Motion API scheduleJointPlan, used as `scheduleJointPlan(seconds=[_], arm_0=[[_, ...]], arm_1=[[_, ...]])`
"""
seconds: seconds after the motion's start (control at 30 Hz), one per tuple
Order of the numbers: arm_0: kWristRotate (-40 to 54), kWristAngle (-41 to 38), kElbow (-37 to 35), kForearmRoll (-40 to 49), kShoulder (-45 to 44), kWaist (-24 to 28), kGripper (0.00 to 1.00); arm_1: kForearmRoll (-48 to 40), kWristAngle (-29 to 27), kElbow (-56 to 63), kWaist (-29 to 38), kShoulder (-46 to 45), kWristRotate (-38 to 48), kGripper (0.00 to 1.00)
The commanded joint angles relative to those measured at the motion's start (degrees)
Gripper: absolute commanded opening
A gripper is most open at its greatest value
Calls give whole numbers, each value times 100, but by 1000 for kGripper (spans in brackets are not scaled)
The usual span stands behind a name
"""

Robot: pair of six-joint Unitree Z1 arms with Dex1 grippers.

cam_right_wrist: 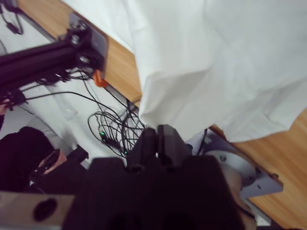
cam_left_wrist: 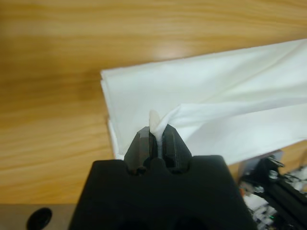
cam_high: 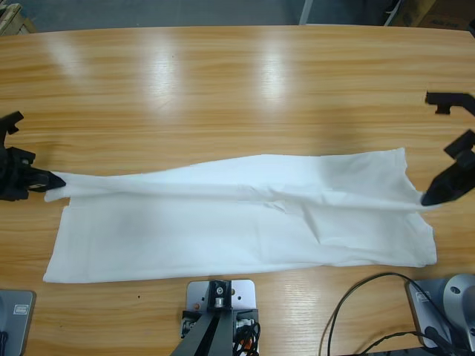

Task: Fold clothes

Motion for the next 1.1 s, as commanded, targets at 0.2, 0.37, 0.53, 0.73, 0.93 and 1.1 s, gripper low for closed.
scheduleJointPlan(seconds=[0.2,0.37,0.53,0.73,0.93,1.1], arm_0=[[-597,-1160,-191,790,1269,-70,0],[-497,-1160,-377,1219,1201,-112,0],[-203,-1015,-1017,2333,1185,-149,0],[-33,-632,-1110,2741,1656,-151,0],[-56,-618,-1333,2769,2180,-154,0],[-89,-615,-1541,2783,2248,-158,0]], arm_1=[[-68,-221,220,-110,545,-68,0],[9,-190,203,-110,476,-65,0],[476,-65,-70,-110,397,-65,0],[568,65,-114,-85,502,-61,0],[577,283,-168,141,773,-140,0],[714,227,-303,138,792,-207,0]])
